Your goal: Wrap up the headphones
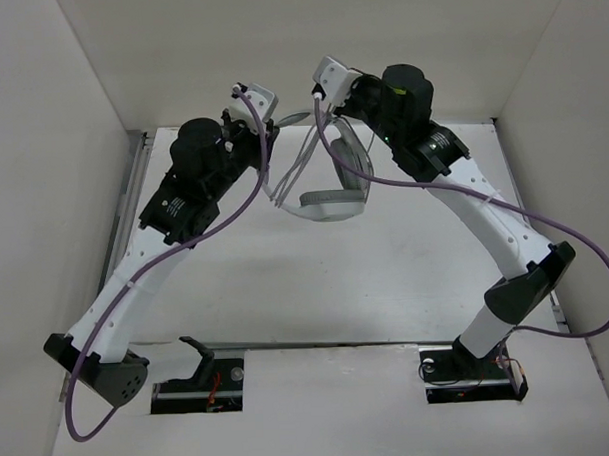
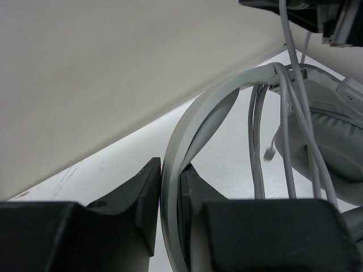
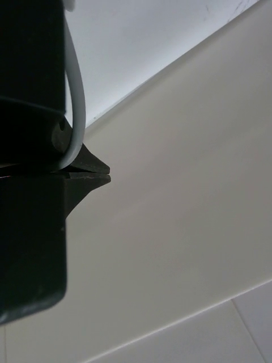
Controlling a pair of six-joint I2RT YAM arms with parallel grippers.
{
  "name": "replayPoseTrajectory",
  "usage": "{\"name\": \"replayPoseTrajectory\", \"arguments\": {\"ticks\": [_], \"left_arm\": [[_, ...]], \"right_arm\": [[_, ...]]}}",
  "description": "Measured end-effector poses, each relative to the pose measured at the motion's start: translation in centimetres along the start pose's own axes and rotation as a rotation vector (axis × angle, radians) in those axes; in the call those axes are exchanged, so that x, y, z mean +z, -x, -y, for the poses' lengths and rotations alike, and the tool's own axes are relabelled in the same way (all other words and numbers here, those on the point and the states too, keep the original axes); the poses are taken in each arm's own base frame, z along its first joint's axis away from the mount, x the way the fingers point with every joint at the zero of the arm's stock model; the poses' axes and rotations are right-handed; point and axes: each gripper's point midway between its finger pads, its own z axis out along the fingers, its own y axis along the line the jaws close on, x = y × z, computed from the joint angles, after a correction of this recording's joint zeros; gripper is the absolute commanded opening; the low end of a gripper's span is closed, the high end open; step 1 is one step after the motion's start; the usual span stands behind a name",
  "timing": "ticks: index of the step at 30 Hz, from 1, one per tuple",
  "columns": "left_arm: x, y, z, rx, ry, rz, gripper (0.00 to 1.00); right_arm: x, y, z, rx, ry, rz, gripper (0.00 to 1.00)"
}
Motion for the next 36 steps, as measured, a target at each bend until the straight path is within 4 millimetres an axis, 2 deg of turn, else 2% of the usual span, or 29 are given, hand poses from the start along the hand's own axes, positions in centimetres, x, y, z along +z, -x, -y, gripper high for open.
{"name": "replayPoseTrajectory", "arguments": {"ticks": [4,11,14,18,22,28,36], "left_arm": [[-0.3,1.5,0.5,-0.009,-0.035,0.021,0.0],[-1.5,5.2,1.3,-0.038,-0.102,0.081,0.0],[-1.9,7.2,1.8,-0.065,-0.144,0.107,0.0],[-2.5,10.2,1.7,-0.121,-0.172,0.164,0.0],[-3.0,12.0,0.8,-0.202,-0.167,0.2,0.0],[-2.8,13.4,-1.3,-0.31,-0.119,0.229,0.0],[-1.4,13.9,-4.5,-0.41,-0.02,0.252,0.0]], "right_arm": [[0.3,-1.5,0.1,0.054,0.022,-0.009,0.07],[1.0,-5.7,1.3,0.248,0.042,-0.029,0.16],[1.9,-6.9,0.8,0.379,0.079,-0.02,0.15],[3.2,-7.8,-1.6,0.563,0.174,-0.006,0.13],[3.5,-6.9,-4.7,0.719,0.294,0.021,0.11],[2.7,-3.9,-9.3,0.994,0.507,0.094,0.12],[-0.9,1.0,-17.0,1.377,0.842,0.148,0.17]]}}
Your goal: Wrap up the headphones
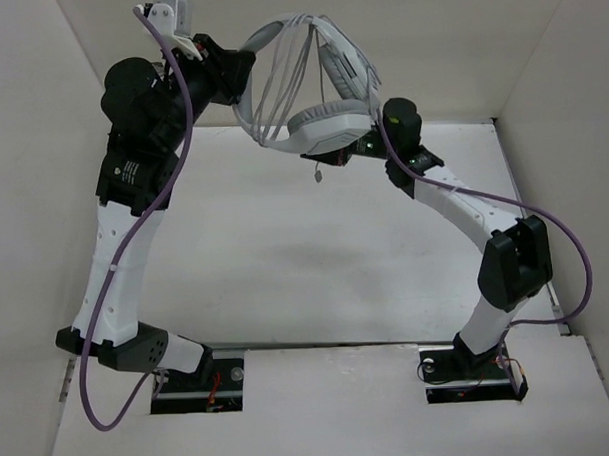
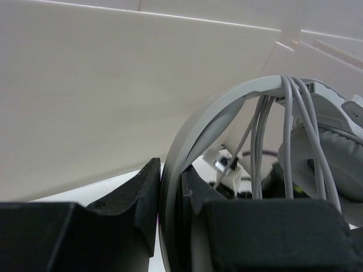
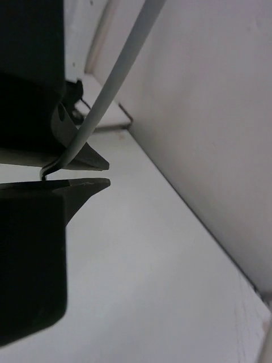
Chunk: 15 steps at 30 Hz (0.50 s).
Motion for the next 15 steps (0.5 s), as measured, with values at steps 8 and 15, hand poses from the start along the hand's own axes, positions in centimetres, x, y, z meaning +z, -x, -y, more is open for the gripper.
{"name": "replayPoseTrajectory", "arguments": {"ticks": [8,15], "left_arm": [[0.5,1.4,-4.0,-0.018,0.169,0.069,0.0],[-0.1,3.1,-7.9,0.024,0.369,0.148,0.0]], "right_arm": [[2.3,-4.6,-6.9,0.203,0.228,-0.047,0.19],[3.1,-6.6,-11.4,0.219,0.333,-0.088,0.12]]}}
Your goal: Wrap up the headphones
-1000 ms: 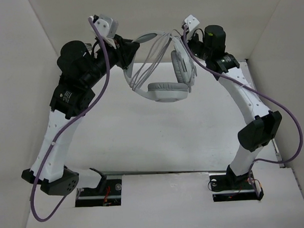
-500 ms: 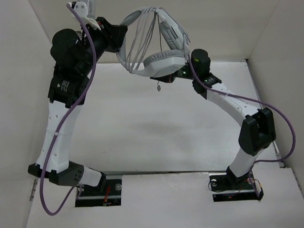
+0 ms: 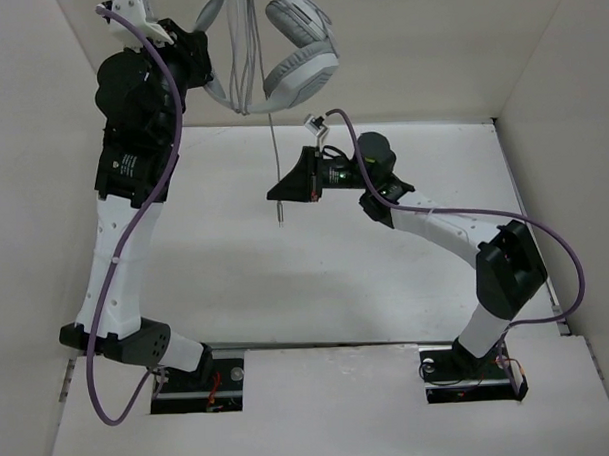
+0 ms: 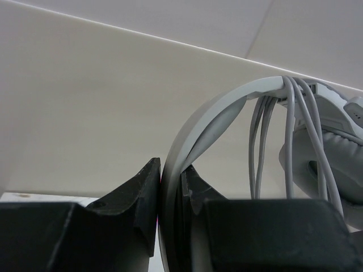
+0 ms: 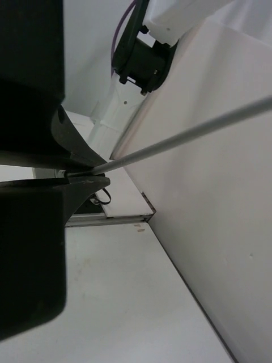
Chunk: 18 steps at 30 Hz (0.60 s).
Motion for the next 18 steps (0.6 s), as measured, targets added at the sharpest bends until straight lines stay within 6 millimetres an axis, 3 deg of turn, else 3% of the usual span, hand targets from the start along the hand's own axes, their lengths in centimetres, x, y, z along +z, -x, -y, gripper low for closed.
{"name": "replayPoseTrajectory", "arguments": {"ticks": [11,18], "left_arm": [[1.2,-0.7,-3.3,0.12,0.172,0.026,0.0],[2.7,-3.4,-4.1,0.216,0.227,0.014,0.0]], "right_arm": [[1.8,-1.0,-1.8,-0.107,0.007,-0.067,0.05],[3.7,-0.8,-4.0,-0.356,-0.091,-0.132,0.07]]}}
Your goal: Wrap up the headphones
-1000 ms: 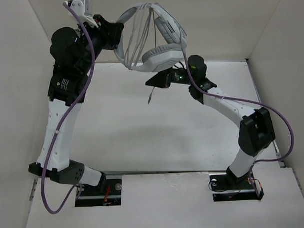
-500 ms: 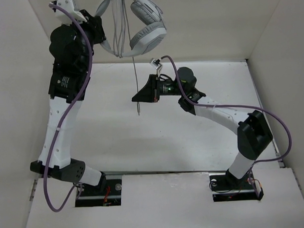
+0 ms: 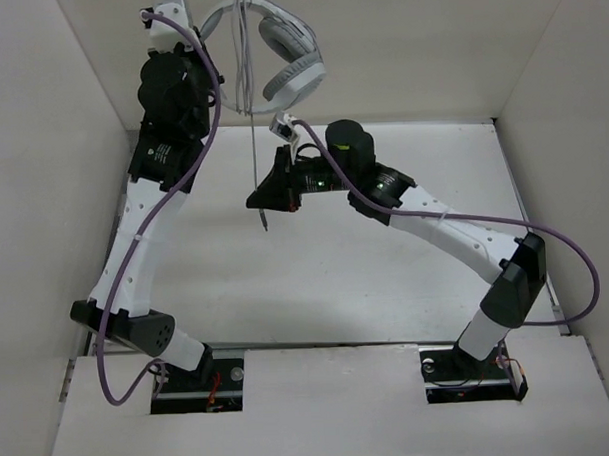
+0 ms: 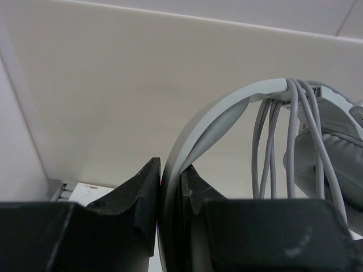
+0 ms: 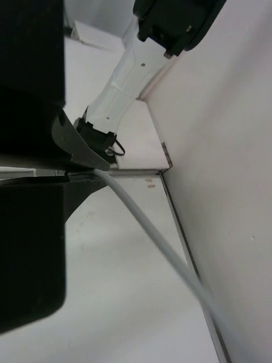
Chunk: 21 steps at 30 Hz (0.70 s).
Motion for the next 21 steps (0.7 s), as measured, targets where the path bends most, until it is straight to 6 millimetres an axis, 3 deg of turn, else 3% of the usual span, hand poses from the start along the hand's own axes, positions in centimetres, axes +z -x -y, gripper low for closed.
{"name": "replayPoseTrajectory", "arguments": {"ticks": [4,9,13,21], "left_arm": [[0.4,-2.2,0.7,0.07,-0.004,-0.02,0.0],[0.6,-4.3,1.4,0.151,-0.015,-0.026,0.0],[0.7,-7.0,1.3,0.217,-0.017,-0.055,0.0],[-0.9,-13.4,1.2,0.351,-0.057,-0.18,0.0]], "right_arm": [[0.3,0.3,-0.4,-0.119,-0.069,-0.037,0.09],[-0.7,-0.4,1.3,-0.209,-0.175,-0.11,0.1],[-2.3,-0.1,3.0,-0.331,-0.291,-0.181,0.1],[-7.0,3.4,6.3,-0.712,-0.57,-0.301,0.07]]}}
